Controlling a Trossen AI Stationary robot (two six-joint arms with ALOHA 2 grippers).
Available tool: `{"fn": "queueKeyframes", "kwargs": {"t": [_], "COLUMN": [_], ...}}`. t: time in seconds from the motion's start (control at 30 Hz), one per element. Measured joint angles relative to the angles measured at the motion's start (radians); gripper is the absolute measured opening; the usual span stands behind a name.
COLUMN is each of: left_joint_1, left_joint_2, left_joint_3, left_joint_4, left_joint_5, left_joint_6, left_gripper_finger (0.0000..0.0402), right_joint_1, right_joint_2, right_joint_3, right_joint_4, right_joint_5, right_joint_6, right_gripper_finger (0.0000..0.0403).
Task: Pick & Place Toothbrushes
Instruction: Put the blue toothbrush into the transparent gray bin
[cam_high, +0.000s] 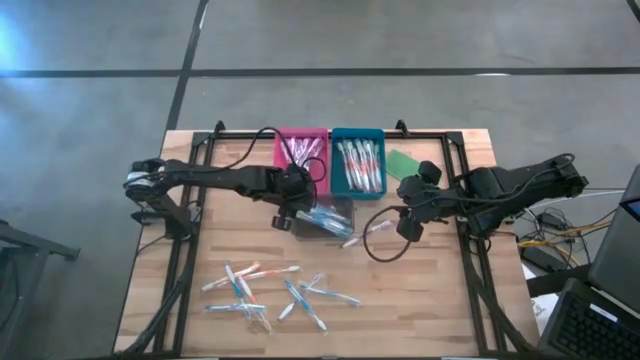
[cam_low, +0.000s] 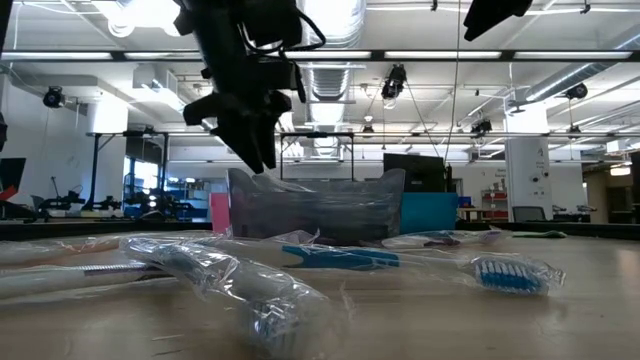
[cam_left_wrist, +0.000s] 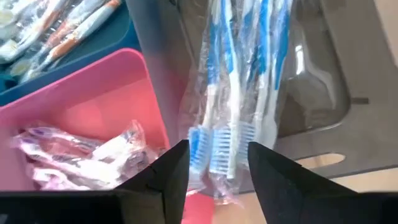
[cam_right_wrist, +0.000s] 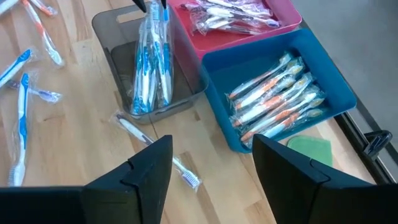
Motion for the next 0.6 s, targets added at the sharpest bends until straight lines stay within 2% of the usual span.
{"fn": "queueKeyframes", "kwargs": {"t": [0.17, 0.3, 0.37, 0.43, 0.6], "left_joint_1": [0.000, 0.001, 0.005, 0.006, 0.005], "left_joint_2": [0.000, 0.000, 0.000, 0.000, 0.000], "left_joint_3": [-0.003, -0.008, -0.010, -0.011, -0.012], "left_joint_4": [-0.003, 0.000, 0.001, -0.001, -0.001], "left_joint_5": [-0.031, -0.172, -0.190, -0.148, 0.031], "left_joint_6": [0.024, 0.034, 0.034, 0.033, 0.038], "left_gripper_finger": [0.0138, 0.0110, 0.0096, 0.0085, 0.0064], "right_joint_1": [0.000, 0.000, 0.000, 0.000, 0.000], "right_joint_2": [0.000, 0.000, 0.000, 0.000, 0.000], "right_joint_3": [0.000, 0.000, 0.000, 0.000, 0.000], "right_joint_4": [0.000, 0.000, 0.000, 0.000, 0.000], "right_joint_5": [0.000, 0.000, 0.000, 0.000, 0.000], "right_joint_6": [-0.001, -0.002, -0.004, -0.005, -0.005], "right_gripper_finger": [0.0209, 0.0208, 0.0211, 0.0214, 0.0215]}}
